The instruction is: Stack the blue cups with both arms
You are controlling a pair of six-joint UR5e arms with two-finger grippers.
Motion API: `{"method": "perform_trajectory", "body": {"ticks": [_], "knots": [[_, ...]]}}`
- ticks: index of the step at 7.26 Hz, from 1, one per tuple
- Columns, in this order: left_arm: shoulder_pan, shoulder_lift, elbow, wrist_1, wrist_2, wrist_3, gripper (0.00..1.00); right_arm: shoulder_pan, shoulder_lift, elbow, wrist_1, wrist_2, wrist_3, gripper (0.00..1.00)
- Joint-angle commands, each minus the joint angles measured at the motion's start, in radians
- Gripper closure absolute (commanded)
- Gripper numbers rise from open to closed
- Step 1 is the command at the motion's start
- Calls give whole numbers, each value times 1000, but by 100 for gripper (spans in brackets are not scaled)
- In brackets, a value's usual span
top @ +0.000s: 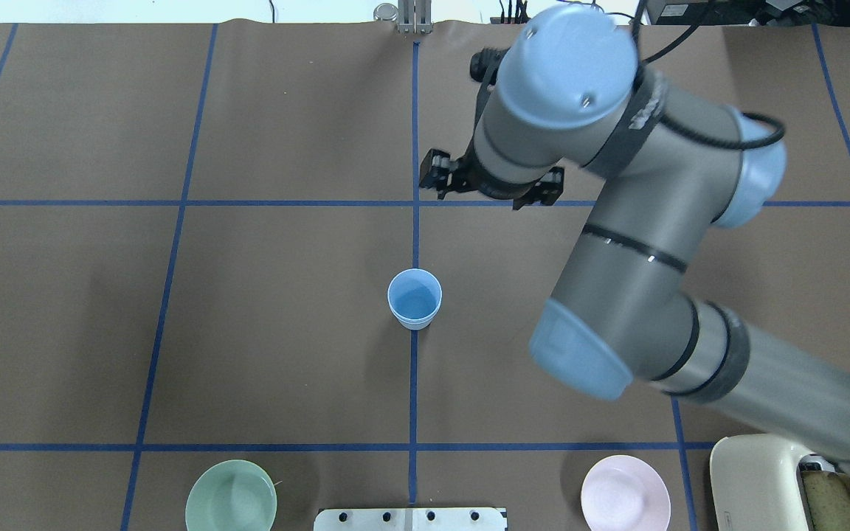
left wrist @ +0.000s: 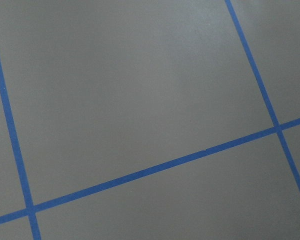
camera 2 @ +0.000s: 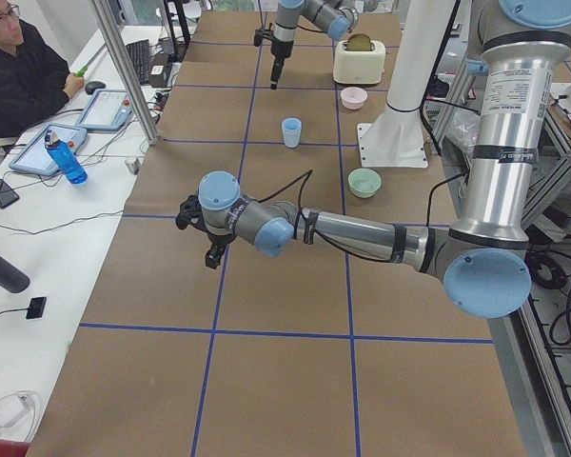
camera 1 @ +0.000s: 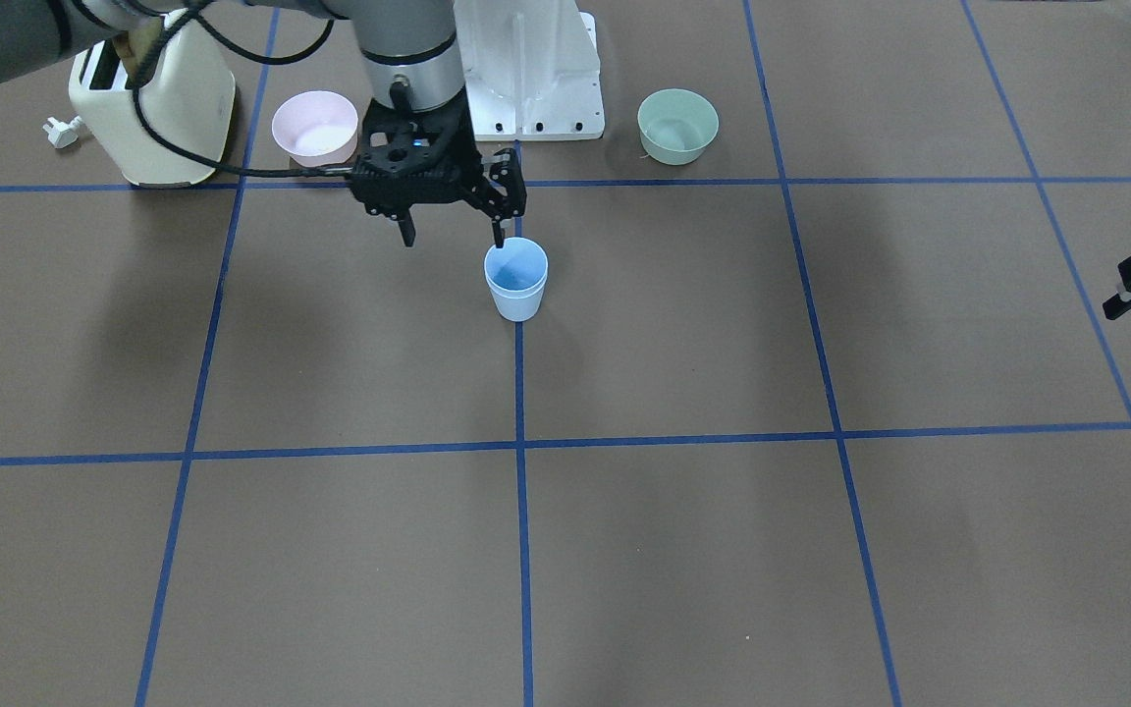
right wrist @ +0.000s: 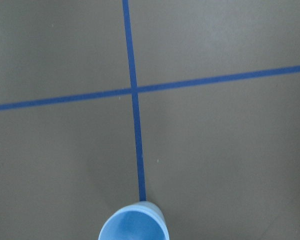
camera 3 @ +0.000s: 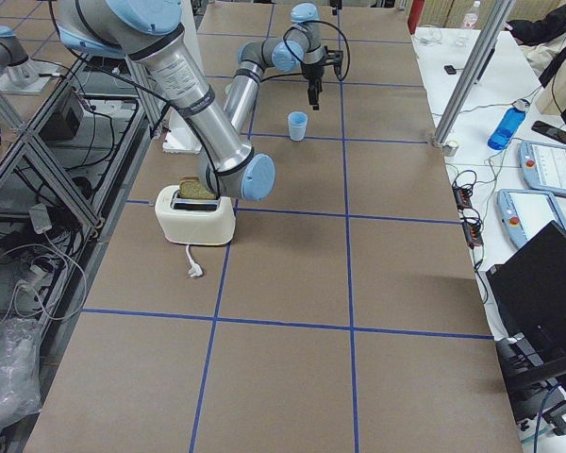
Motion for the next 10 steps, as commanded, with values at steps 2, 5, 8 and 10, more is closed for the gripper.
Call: {"method": "perform_trajectory", "body": {"ticks": [2,5,8,10], "knots": [[-31,12,3,-36,-15,2,2,298,-170,4,32,148,-424,0],[-89,12,7,-33,-69,33,2,595,-404,-83,190,375,-779,0],[-105,12,13,-30,-80,81,2,777,-502,-169,191,431,-1051,0],[-105,8,30,-31,-71,83,2,797,-534,-206,196,433,-1076,0]]}}
